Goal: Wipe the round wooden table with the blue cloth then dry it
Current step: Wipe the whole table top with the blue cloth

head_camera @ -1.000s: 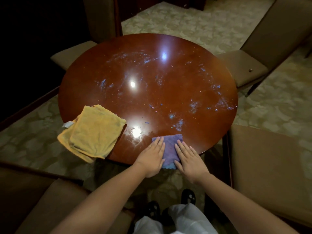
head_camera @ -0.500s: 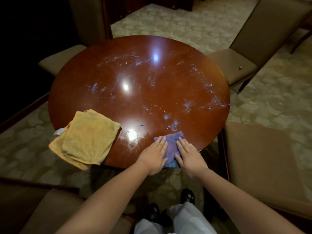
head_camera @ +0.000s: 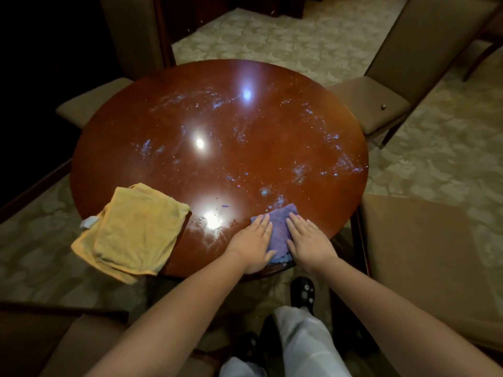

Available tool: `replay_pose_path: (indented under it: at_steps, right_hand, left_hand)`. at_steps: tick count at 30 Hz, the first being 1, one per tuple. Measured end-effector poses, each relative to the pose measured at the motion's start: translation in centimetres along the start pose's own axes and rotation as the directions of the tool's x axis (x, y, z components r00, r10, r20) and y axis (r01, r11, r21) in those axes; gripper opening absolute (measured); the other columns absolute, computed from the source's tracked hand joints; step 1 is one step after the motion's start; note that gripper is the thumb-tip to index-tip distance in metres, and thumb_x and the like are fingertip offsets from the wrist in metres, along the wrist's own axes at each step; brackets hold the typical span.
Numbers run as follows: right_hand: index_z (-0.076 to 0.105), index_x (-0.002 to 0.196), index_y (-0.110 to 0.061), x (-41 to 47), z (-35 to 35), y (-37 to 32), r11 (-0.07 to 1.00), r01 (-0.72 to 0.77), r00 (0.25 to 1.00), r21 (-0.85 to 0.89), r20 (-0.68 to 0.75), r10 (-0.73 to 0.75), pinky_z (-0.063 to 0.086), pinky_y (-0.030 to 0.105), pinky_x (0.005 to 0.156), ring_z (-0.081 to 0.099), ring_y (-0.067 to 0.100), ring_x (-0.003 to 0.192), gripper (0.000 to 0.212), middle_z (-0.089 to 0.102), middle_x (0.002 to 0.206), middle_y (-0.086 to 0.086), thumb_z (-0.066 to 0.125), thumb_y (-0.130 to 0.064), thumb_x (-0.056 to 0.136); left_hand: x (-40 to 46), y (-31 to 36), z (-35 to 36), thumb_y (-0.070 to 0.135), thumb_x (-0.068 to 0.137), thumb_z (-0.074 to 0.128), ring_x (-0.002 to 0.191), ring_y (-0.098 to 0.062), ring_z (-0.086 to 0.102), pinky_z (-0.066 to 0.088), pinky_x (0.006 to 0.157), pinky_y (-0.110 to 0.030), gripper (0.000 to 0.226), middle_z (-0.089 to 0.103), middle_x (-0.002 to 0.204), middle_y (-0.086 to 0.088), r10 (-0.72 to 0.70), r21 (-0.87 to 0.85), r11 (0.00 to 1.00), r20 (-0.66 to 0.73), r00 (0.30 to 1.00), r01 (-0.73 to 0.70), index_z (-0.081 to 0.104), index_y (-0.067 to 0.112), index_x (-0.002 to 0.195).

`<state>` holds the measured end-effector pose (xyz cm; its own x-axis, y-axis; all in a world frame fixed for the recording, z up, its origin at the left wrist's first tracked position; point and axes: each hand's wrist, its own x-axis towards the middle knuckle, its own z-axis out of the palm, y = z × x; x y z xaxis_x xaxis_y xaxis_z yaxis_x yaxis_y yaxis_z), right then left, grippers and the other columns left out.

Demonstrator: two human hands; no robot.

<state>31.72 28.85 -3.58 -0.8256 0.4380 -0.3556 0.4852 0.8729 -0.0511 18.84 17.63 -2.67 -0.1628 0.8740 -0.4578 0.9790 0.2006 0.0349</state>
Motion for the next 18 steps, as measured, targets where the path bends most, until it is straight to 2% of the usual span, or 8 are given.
replay_pose_path:
  at_steps: [1, 2, 5, 7, 10, 12, 15, 18]
  right_hand:
    - [-0.002, 0.152, -0.008, 0.0, -0.2, -0.1, 1.0, 0.0, 1.0, -0.009, 0.021, 0.0, -0.004, 0.029, 0.117, -0.004, 0.017, 0.148, 0.064, -0.007, 0.16, 0.008, 0.002, -0.045, 0.101]
    - [-0.002, 0.152, -0.008, -0.3, -0.2, -0.2, 1.0, 0.005, 0.999, -0.012, 0.038, -0.005, -0.003, 0.03, 0.118, -0.004, 0.017, 0.148, 0.063, -0.006, 0.16, 0.008, 0.003, -0.044, 0.101]
    - [-0.003, 0.152, -0.009, -1.9, 0.1, -0.5, 0.999, 0.047, 0.998, -0.025, 0.052, -0.045, -0.004, 0.03, 0.117, -0.004, 0.018, 0.148, 0.096, -0.006, 0.16, 0.008, -0.026, -0.056, 0.072]
    - [-0.002, 0.152, -0.009, -1.4, 0.0, 0.0, 0.998, 0.058, 0.997, -0.035, 0.046, -0.056, -0.004, 0.03, 0.117, -0.003, 0.018, 0.148, 0.099, -0.005, 0.16, 0.008, -0.032, -0.058, 0.072]
    - [0.0, 0.153, -0.009, 1.6, -1.3, 0.6, 0.999, 0.044, 0.999, -0.021, 0.026, -0.044, -0.002, 0.031, 0.118, -0.003, 0.017, 0.148, 0.068, -0.005, 0.161, 0.007, -0.002, -0.048, 0.097]
    - [0.0, 0.153, -0.008, 3.1, -1.6, 0.6, 0.998, 0.051, 0.997, -0.026, 0.051, -0.05, -0.002, 0.031, 0.118, -0.004, 0.017, 0.148, 0.06, -0.006, 0.16, 0.008, 0.012, -0.04, 0.104]
    - [0.003, 0.152, -0.005, 1.9, -1.2, 0.8, 0.997, 0.08, 0.996, -0.002, 0.042, -0.079, -0.001, 0.032, 0.118, 0.001, 0.02, 0.148, 0.063, -0.009, 0.157, 0.006, 0.014, -0.042, 0.103]
    - [0.023, 0.148, 0.002, 0.3, -0.9, 0.5, 0.994, 0.113, 0.991, -0.007, -0.074, -0.113, 0.005, 0.037, 0.113, 0.022, 0.027, 0.145, 0.085, 0.004, 0.149, 0.006, -0.001, -0.052, 0.087]
  left_hand:
    - [0.1, 0.1, -0.1, 0.048, 0.101, 0.021, 0.147, -0.025, -0.012, -0.001, 0.12, -0.035, 0.072, -0.012, 0.158, -0.015, 0.002, 0.015, 1.0, 0.002, 1.0, -0.002, -0.005, 0.003, 0.151]
    - [-0.1, 0.2, -0.2, 0.048, 0.101, 0.021, 0.146, -0.026, -0.012, -0.002, 0.119, -0.036, 0.072, -0.012, 0.158, -0.015, 0.003, 0.026, 1.0, 0.007, 1.0, -0.003, -0.006, 0.002, 0.151]
    - [-0.7, 0.5, -0.2, 0.048, 0.101, 0.02, 0.146, -0.026, -0.012, -0.005, 0.117, -0.034, 0.072, -0.013, 0.158, -0.016, 0.008, 0.058, 0.998, 0.026, 1.0, -0.009, -0.007, 0.002, 0.151]
    - [-0.5, 0.3, -0.6, 0.049, 0.101, 0.021, 0.146, -0.027, -0.012, -0.004, 0.118, -0.034, 0.074, -0.013, 0.158, -0.016, 0.005, 0.059, 0.998, 0.032, 0.999, -0.007, -0.007, 0.002, 0.15]
    - [0.9, -0.6, -2.0, 0.046, 0.101, 0.025, 0.146, -0.026, -0.011, -0.001, 0.118, -0.033, 0.074, -0.014, 0.157, -0.017, -0.045, 0.001, 0.999, 0.054, 0.998, 0.045, -0.006, 0.001, 0.15]
    - [1.8, -0.9, -2.8, 0.044, 0.101, 0.027, 0.147, -0.027, -0.011, 0.001, 0.118, -0.033, 0.074, -0.014, 0.157, -0.017, -0.074, -0.021, 0.997, 0.063, 0.995, 0.075, -0.005, 0.0, 0.15]
    - [1.5, -0.4, -2.8, 0.043, 0.101, 0.027, 0.147, -0.027, -0.011, 0.002, 0.118, -0.035, 0.073, -0.013, 0.157, -0.017, -0.073, -0.003, 0.997, 0.081, 0.994, 0.073, -0.005, -0.001, 0.15]
    - [1.2, -0.3, -2.4, 0.045, 0.101, 0.026, 0.146, -0.028, -0.012, 0.001, 0.118, -0.035, 0.073, -0.013, 0.157, -0.018, -0.048, 0.054, 0.998, 0.094, 0.994, 0.043, -0.005, 0.0, 0.15]
